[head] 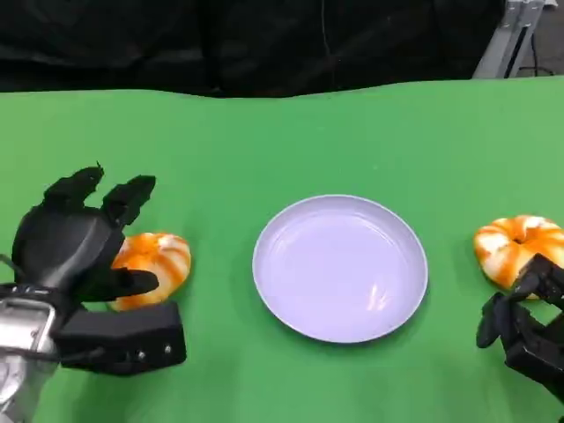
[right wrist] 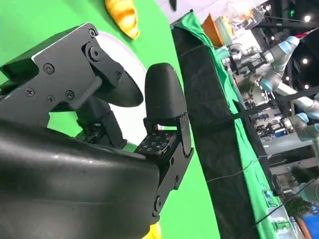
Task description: Grasp the bread from the table and place it into the plate.
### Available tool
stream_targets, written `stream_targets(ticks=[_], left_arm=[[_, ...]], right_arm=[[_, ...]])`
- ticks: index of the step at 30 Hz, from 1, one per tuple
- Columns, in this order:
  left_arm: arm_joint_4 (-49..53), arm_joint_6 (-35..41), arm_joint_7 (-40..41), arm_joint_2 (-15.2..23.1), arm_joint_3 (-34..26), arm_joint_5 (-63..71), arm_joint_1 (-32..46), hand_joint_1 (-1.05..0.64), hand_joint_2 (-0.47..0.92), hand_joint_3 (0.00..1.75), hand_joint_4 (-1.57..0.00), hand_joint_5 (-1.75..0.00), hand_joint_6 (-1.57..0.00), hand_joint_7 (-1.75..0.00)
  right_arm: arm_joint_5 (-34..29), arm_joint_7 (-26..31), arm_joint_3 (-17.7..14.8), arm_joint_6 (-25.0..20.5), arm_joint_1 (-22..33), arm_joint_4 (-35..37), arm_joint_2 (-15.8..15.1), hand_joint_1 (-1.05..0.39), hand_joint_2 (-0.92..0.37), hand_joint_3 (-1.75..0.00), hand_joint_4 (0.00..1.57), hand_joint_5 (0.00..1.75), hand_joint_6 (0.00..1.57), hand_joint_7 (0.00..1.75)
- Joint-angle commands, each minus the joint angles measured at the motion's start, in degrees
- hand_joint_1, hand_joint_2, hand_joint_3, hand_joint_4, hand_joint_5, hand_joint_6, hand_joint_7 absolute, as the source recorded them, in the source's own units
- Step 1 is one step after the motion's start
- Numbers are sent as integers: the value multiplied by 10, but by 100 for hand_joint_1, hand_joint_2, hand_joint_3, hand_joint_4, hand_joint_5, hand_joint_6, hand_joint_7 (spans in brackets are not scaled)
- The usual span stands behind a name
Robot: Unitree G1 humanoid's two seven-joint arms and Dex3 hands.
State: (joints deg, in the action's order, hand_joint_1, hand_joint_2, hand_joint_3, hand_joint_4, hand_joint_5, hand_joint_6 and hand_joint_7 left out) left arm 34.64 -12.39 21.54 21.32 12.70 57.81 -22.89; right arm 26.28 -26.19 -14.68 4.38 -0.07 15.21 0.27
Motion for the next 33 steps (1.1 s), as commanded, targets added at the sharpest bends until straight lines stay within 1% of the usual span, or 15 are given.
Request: stream_targets(ticks=[1,6,11,21,26,33], left_arm=[[90,9,11,6,46,-9,-44,-102,92,15,-34,-5,-39,-2],[184,2,27,-9,84,-33,-84,-103,92,16,-37,-5,-42,-2],[228,2,9,-16,107,-61,-109,-103,92,19,-38,-4,-42,-1],[290,4,-4,-30,142,-100,-144,-101,92,28,-39,-2,-42,0],[311,1,-3,-37,154,-115,-151,-98,92,27,-41,-2,-44,-1],[325,-10,0,-40,163,-128,-151,-90,92,28,-44,-2,-47,-1]], right_arm=[[-2,10,0,1,1,-8,-3,-5,-42,-135,89,175,78,158],[0,13,3,-4,3,-14,-2,-5,-42,-136,89,175,79,158],[4,12,3,-2,4,-14,0,-4,-41,-137,89,175,79,157],[-2,12,6,4,5,-15,-3,-4,-41,-138,90,175,80,157],[-1,12,6,3,6,-17,-3,-4,-42,-138,89,175,79,157],[0,13,6,1,9,-21,-2,-4,-42,-137,89,175,79,157]])
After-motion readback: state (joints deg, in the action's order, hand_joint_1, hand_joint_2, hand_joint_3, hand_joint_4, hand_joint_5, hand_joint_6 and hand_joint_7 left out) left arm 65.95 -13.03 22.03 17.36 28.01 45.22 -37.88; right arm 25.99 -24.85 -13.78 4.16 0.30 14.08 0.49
